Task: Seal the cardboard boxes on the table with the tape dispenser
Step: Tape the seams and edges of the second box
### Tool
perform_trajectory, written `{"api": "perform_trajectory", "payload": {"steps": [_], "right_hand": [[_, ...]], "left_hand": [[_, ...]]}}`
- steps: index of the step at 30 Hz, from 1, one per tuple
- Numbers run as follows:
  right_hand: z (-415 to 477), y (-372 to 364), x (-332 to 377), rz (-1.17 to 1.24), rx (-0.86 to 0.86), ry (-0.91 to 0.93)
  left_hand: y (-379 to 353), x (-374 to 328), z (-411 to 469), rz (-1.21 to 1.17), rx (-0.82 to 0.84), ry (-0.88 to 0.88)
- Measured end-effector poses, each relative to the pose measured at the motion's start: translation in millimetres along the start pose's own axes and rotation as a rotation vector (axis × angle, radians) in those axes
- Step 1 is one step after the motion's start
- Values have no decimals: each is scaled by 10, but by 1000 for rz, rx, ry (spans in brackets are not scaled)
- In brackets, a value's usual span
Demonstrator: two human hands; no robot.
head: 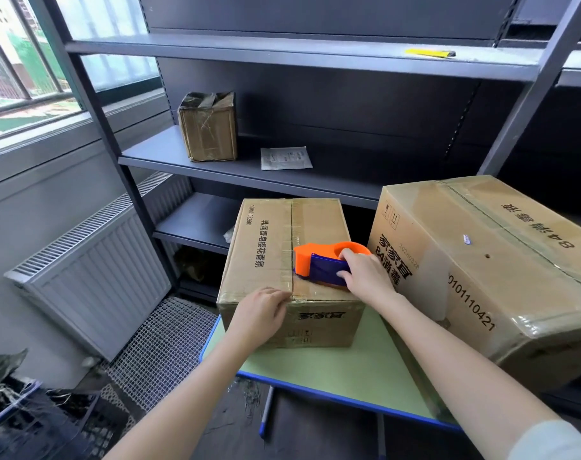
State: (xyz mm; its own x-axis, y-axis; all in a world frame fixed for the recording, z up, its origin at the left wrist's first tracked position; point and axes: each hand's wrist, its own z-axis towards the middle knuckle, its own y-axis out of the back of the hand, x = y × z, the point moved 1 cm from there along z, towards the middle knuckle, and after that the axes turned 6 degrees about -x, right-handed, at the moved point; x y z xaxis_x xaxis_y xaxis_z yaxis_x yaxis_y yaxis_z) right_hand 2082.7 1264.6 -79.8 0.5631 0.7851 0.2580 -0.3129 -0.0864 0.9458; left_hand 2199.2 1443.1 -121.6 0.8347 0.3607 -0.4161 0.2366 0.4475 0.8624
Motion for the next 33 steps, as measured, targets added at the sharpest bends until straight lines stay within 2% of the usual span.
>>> {"api": "perform_trajectory", "payload": {"steps": [4,6,10,17,23,28,31,33], "right_hand": [[-55,221,44,92,-82,5],[-77,412,34,111,-149,11],[-137,846,-119,68,-327,-51],[-485,1377,-628,-108,-481,-233],[-804,1489,-980,-234,-498,-397],[-889,1411,-1044,-226,-488,-410],[-858,1379,-987,-319,-484,-411],[-813,1351,-916,-391,-543,-363]], "left_hand": [[-25,-121,113,-42,-13,86],[-9,-230,186,-133,-74,57],[49,-622,482,-181,-166,-147],[-13,-1494,955,-234,-126,-541],[-239,-2008,1068,-238,-1,-683],[-397,-2121,1019,-236,96,-687],[-369,-2078,1007,-237,96,-682],[-318,-1989,1013,-238,93,-655]]}}
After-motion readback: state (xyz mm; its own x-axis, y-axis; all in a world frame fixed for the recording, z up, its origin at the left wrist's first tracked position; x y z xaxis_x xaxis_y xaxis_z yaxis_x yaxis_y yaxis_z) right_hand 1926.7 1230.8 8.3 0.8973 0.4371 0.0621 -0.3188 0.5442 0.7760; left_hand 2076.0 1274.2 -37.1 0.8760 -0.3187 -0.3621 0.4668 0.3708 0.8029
